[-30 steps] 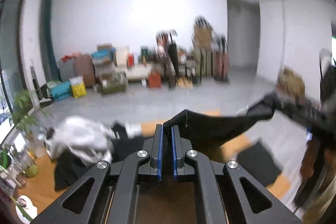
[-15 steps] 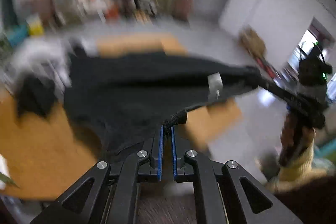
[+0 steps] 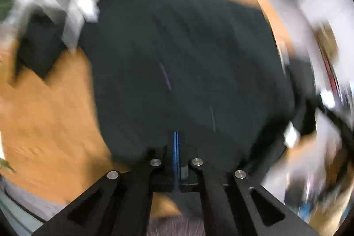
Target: Fold clothes
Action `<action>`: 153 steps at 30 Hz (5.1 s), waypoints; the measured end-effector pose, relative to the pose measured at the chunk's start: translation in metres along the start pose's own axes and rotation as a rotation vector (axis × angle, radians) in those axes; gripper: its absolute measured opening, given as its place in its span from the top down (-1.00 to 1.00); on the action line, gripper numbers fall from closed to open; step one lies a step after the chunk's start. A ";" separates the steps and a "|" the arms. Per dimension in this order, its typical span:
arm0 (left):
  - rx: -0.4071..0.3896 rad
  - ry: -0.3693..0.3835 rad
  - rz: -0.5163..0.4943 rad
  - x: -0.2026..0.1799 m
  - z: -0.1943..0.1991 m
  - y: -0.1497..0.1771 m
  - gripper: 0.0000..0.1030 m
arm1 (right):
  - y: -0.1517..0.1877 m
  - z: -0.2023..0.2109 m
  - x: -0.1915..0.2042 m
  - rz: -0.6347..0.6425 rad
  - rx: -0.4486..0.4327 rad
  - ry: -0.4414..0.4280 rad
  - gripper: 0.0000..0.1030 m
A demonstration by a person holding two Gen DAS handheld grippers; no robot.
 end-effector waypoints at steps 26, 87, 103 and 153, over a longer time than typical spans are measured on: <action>0.112 -0.009 0.012 0.080 -0.073 0.026 0.98 | 0.070 0.188 -0.002 0.067 -0.259 -0.063 0.21; -0.397 0.174 0.259 0.131 0.003 -0.183 1.00 | -0.201 -0.101 -0.153 0.040 -0.269 0.269 0.87; -0.159 0.356 0.416 0.124 -0.086 -0.164 -0.39 | -0.144 -0.061 -0.119 0.219 -0.197 0.288 0.87; -1.019 0.460 0.268 0.097 0.594 -0.114 0.96 | -0.269 0.430 0.090 0.308 -0.957 0.365 0.93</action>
Point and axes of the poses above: each gripper's, at about its wrist camera, not at the fingertips, and z roughly against the way its jaws point, x to its left, y to its underside, the point moved 8 cm from there along -z, roughly the way its jaws point, and after that the axes turned 8 degrees about z, right-handed, at the moved point
